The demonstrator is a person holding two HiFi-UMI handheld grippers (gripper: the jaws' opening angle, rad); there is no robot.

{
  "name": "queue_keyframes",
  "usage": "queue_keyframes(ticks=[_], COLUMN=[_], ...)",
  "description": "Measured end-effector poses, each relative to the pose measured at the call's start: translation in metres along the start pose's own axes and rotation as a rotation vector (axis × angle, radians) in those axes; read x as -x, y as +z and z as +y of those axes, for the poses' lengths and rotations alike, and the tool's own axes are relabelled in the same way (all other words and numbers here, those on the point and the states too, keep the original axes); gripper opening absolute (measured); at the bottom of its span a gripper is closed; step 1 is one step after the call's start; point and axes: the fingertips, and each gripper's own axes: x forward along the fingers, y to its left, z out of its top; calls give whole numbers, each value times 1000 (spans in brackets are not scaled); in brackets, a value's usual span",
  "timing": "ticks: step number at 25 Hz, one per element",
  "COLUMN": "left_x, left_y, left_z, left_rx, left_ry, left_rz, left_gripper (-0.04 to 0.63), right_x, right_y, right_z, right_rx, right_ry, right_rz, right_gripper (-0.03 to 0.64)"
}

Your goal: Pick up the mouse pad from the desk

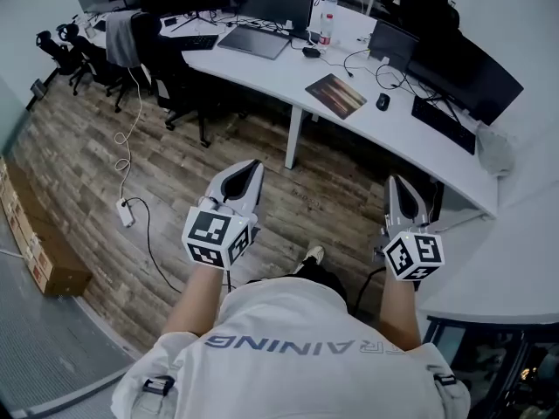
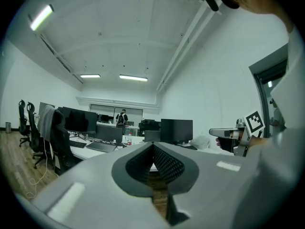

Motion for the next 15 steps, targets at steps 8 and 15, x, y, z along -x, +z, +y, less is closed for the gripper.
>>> queue_keyframes(ticks=[8, 15], left_x=[-12, -52], left_y=[-13, -6], left_z=[16, 38], left_rx=[45, 62], left_ry=[13, 5], left_rz=[6, 4], left_gripper=[0, 0], right_x=[-12, -62], right_y=[-2, 3], right_z=[-5, -14], right_rx=[-42, -13], right_ry=[8, 17], right_rz=[-18, 8], right_gripper=[11, 11])
